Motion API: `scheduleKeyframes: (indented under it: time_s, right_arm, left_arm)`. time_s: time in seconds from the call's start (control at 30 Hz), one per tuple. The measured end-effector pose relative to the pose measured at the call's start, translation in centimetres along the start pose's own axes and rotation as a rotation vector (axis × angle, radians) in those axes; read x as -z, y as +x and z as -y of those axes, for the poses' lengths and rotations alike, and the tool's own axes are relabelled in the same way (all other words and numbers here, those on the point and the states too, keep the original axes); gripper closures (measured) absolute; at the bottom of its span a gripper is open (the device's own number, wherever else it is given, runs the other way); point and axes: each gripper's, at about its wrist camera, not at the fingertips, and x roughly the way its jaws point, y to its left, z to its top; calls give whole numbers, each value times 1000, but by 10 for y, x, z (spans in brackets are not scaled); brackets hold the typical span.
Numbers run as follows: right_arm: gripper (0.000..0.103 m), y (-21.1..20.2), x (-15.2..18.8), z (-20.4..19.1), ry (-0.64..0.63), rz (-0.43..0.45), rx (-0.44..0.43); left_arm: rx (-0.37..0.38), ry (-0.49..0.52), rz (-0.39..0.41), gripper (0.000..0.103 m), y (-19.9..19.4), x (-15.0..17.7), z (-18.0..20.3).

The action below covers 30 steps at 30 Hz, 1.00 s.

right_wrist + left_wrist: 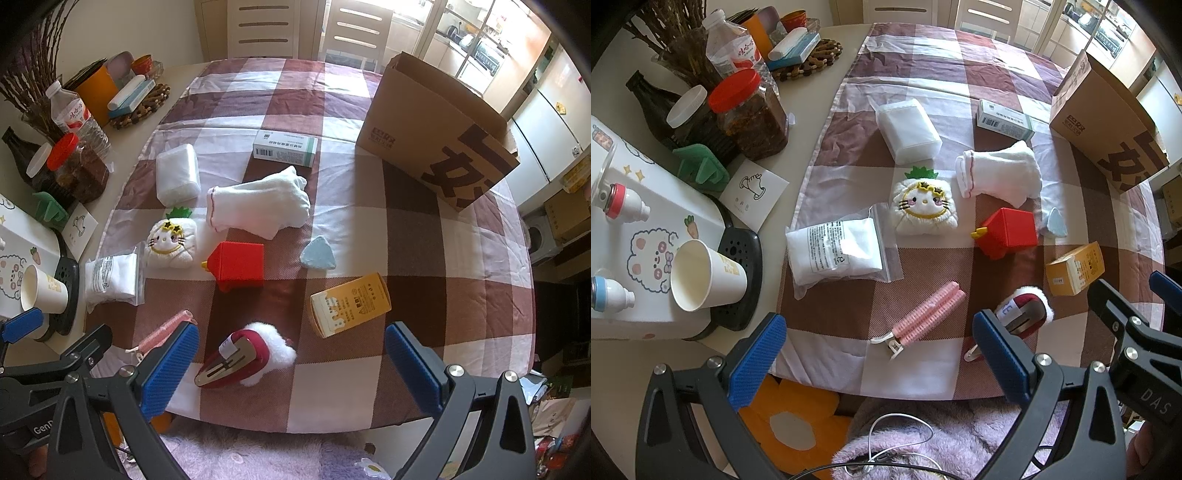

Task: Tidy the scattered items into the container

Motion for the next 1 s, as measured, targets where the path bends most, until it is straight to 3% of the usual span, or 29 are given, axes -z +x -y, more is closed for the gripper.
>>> scheduleKeyframes:
  time_s: [0.83,1.0]
  right_arm:
    - [0,1,-2,1,0,0,0]
    - [0,7,-16,2,1,-1,-26]
  left_arm:
    - [0,-1,2,2,0,0,0]
    - [30,-13,17,1,-3,-6,-6]
